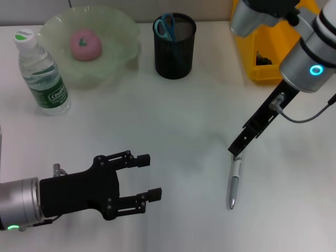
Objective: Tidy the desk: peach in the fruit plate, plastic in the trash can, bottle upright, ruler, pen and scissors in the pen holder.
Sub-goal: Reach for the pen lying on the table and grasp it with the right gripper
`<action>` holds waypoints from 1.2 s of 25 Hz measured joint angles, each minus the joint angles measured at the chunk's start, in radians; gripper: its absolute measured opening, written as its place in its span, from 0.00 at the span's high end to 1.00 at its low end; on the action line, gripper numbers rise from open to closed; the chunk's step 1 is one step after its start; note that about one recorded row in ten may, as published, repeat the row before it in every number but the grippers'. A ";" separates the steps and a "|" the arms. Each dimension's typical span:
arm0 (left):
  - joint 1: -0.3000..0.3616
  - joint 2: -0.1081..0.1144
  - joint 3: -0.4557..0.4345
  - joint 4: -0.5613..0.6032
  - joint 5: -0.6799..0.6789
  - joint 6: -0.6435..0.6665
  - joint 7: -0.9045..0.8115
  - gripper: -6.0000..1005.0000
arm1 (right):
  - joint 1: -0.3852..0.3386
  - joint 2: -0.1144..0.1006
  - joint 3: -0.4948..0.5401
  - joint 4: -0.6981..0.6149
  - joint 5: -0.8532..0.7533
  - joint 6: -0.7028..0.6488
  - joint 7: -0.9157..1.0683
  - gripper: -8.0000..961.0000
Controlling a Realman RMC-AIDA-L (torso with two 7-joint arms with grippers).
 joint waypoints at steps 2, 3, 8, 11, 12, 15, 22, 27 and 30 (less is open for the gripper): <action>0.000 -0.001 0.000 0.001 0.000 0.000 0.000 0.26 | 0.017 0.000 -0.017 0.030 -0.006 0.001 0.013 0.17; 0.000 -0.001 0.000 0.000 0.000 0.000 -0.001 0.26 | 0.026 0.000 -0.031 0.046 -0.007 0.006 0.020 0.17; -0.001 -0.002 0.000 0.000 0.000 0.000 -0.001 0.26 | 0.060 0.003 -0.112 0.113 -0.012 0.040 0.056 0.17; -0.003 -0.003 0.000 -0.001 -0.001 0.001 -0.002 0.26 | 0.076 0.007 -0.148 0.141 -0.019 0.066 0.081 0.18; -0.003 -0.003 0.000 -0.001 -0.001 0.001 -0.003 0.26 | 0.082 0.008 -0.155 0.150 -0.021 0.072 0.087 0.18; -0.004 -0.003 0.000 -0.001 -0.002 0.002 -0.004 0.26 | 0.104 0.009 -0.163 0.187 -0.024 0.087 0.104 0.18; -0.003 -0.003 0.000 -0.001 -0.002 0.007 -0.004 0.26 | 0.160 0.013 -0.175 0.291 -0.022 0.115 0.126 0.18; -0.003 -0.003 0.000 -0.001 -0.002 0.015 -0.004 0.26 | 0.185 0.016 -0.195 0.339 -0.018 0.140 0.138 0.19; -0.004 -0.003 0.000 -0.001 -0.002 0.018 -0.005 0.26 | 0.193 0.016 -0.231 0.354 -0.005 0.157 0.150 0.19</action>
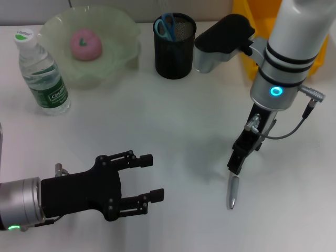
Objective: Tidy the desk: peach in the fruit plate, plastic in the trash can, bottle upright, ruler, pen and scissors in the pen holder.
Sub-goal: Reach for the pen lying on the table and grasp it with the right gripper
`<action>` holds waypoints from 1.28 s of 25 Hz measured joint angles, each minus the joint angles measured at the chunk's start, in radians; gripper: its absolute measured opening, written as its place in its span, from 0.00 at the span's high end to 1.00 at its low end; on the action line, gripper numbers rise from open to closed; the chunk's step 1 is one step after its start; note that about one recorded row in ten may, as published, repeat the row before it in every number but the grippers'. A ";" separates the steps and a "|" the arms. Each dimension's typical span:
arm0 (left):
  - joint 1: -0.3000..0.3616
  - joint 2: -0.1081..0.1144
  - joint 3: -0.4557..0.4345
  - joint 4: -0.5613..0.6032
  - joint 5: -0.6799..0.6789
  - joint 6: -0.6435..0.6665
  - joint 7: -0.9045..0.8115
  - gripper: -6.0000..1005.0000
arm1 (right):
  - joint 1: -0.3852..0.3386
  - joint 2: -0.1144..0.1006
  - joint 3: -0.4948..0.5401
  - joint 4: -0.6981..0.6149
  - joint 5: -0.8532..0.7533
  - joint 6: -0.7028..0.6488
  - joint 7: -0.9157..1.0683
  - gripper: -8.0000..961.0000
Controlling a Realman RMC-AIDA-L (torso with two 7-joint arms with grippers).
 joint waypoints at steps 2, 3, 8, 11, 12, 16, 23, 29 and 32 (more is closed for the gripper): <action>0.000 0.000 0.000 0.000 0.000 0.000 0.000 0.26 | 0.004 0.000 -0.021 0.010 0.024 0.011 0.003 0.19; 0.000 0.000 0.000 0.000 0.000 0.000 0.000 0.26 | 0.008 0.000 -0.029 0.015 0.035 0.017 0.004 0.19; -0.001 0.000 0.000 0.000 0.000 0.003 0.001 0.26 | 0.016 0.000 -0.065 0.036 0.059 0.049 0.014 0.20; 0.001 0.000 0.000 0.000 0.000 0.018 0.002 0.26 | 0.018 0.000 -0.089 0.040 0.076 0.061 0.018 0.20; 0.001 0.000 0.000 0.000 0.000 0.021 0.003 0.26 | 0.018 0.000 -0.096 0.042 0.081 0.067 0.020 0.20; 0.001 0.000 0.000 0.000 0.000 0.024 0.003 0.26 | 0.018 0.000 -0.128 0.045 0.096 0.079 0.030 0.20; 0.002 0.001 0.000 0.004 0.000 0.033 0.002 0.26 | 0.022 0.000 -0.162 0.047 0.106 0.092 0.041 0.21; 0.001 0.001 0.000 0.005 0.000 0.036 0.002 0.26 | 0.024 0.000 -0.189 0.047 0.109 0.100 0.043 0.21; 0.000 0.001 0.000 0.003 0.000 0.036 0.001 0.26 | 0.025 0.000 -0.209 0.047 0.122 0.103 0.044 0.22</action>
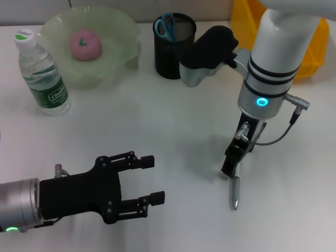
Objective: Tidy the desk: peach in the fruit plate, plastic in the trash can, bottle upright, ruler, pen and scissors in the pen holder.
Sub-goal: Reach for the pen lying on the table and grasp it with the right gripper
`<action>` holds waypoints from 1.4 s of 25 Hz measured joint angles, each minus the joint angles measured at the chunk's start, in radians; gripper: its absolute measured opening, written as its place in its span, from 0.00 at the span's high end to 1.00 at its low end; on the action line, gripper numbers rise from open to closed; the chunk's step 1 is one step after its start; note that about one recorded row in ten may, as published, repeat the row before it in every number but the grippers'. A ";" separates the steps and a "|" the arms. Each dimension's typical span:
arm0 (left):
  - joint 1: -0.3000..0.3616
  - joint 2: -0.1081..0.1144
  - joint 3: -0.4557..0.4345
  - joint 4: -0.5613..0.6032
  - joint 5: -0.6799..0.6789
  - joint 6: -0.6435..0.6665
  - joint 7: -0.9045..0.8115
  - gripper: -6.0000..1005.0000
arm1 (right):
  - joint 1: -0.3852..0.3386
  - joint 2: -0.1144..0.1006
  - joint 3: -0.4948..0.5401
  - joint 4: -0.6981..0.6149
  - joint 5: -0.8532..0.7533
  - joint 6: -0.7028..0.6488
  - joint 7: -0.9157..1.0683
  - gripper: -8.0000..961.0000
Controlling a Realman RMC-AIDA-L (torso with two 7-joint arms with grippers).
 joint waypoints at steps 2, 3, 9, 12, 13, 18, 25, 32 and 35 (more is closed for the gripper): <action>0.001 0.000 0.000 0.002 0.000 0.001 -0.001 0.26 | 0.001 0.000 -0.029 -0.002 0.023 0.003 0.001 0.22; 0.001 0.000 0.000 0.002 0.000 0.001 -0.001 0.26 | 0.001 0.000 -0.029 -0.002 0.023 0.003 0.001 0.22; 0.000 0.000 0.000 0.001 0.000 0.003 -0.001 0.26 | 0.002 0.000 -0.033 -0.004 0.026 0.005 0.002 0.22; 0.001 0.000 0.000 0.002 0.000 0.005 -0.001 0.26 | 0.002 0.000 -0.033 -0.002 0.026 0.007 0.003 0.22; 0.001 0.000 0.000 0.002 0.000 0.005 -0.001 0.26 | 0.002 0.000 -0.033 -0.002 0.026 0.007 0.003 0.23; 0.003 0.002 0.000 0.002 0.001 0.010 -0.001 0.26 | 0.001 0.000 -0.033 -0.001 0.026 0.009 0.005 0.23; 0.005 0.002 0.000 0.004 0.002 0.015 -0.001 0.26 | 0.000 0.000 -0.070 -0.001 0.035 0.016 0.020 0.24; 0.006 0.002 0.003 0.006 0.002 0.024 -0.001 0.26 | 0.001 0.000 -0.106 -0.010 0.050 0.018 0.029 0.24; 0.006 0.002 0.003 0.006 0.002 0.025 -0.001 0.26 | 0.001 0.000 -0.109 -0.012 0.050 0.018 0.031 0.27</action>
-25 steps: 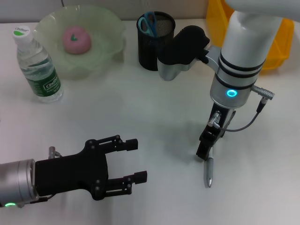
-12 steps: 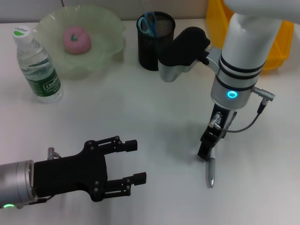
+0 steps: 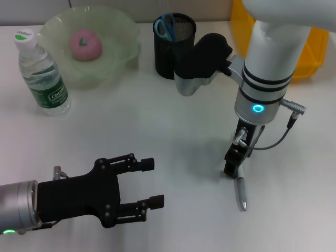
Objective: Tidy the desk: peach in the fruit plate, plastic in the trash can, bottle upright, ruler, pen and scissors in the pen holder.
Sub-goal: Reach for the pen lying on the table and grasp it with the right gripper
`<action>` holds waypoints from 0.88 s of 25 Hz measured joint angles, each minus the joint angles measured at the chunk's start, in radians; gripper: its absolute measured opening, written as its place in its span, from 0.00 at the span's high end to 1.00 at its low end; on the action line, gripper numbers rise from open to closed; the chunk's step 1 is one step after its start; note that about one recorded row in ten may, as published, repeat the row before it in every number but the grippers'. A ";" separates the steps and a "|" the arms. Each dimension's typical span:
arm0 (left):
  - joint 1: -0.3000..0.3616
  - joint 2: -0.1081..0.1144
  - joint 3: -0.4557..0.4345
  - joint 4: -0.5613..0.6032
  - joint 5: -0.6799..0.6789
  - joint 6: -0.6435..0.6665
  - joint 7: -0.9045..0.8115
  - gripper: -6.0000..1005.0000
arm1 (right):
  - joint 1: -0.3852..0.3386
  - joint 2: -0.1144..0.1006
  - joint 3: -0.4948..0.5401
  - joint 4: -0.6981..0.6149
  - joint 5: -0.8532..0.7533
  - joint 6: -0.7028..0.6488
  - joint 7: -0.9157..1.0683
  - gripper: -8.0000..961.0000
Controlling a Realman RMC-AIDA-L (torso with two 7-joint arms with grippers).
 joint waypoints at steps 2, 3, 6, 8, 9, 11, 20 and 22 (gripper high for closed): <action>0.000 0.000 0.000 0.000 0.000 0.000 0.000 0.26 | 0.000 0.000 0.000 -0.002 0.000 -0.001 0.000 0.31; 0.000 0.000 0.000 0.000 0.000 0.000 0.000 0.26 | 0.000 0.000 -0.001 -0.006 0.001 -0.002 0.001 0.33; 0.000 0.001 0.000 0.000 0.000 0.001 0.000 0.26 | -0.002 0.001 0.003 -0.024 -0.005 -0.008 0.007 0.36; -0.001 0.002 0.000 0.000 0.000 0.001 0.000 0.26 | -0.004 0.000 0.007 -0.032 -0.008 -0.012 0.009 0.38; -0.002 0.002 0.000 0.000 0.000 0.001 0.000 0.26 | -0.004 -0.001 0.008 -0.034 -0.008 -0.014 0.010 0.40; -0.004 0.003 0.000 0.000 0.000 0.001 0.000 0.26 | -0.004 -0.002 0.008 -0.035 -0.009 -0.016 0.010 0.48; -0.009 0.005 0.000 0.001 0.000 0.001 -0.011 0.26 | 0.000 -0.003 0.003 -0.034 -0.010 -0.016 0.004 0.84; -0.009 0.005 0.000 0.001 0.000 0.000 -0.012 0.26 | 0.001 -0.002 0.003 -0.031 -0.010 -0.016 0.001 0.85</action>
